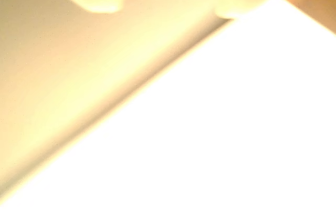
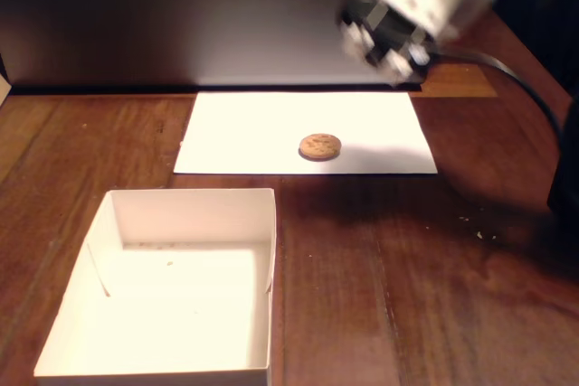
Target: Grasp a mini cookies block and put it in the white box.
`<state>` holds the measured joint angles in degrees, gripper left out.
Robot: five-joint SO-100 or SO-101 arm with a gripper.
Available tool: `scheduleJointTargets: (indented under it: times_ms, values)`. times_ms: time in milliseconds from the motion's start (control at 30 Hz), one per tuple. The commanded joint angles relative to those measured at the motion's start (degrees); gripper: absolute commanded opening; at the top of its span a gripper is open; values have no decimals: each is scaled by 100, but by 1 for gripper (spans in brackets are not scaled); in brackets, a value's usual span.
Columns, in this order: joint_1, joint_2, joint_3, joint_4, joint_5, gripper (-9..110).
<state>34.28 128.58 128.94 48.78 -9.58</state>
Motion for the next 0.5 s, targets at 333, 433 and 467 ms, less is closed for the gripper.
scheduleJointTargets:
  times_ms: [333, 433, 467]
  values:
    - [-229, -2452, -3375, 2101, 905, 13]
    - [-378, -2716, -3595, 2443, 923, 15]
    - [-431, -2804, -3665, 2522, 923, 15]
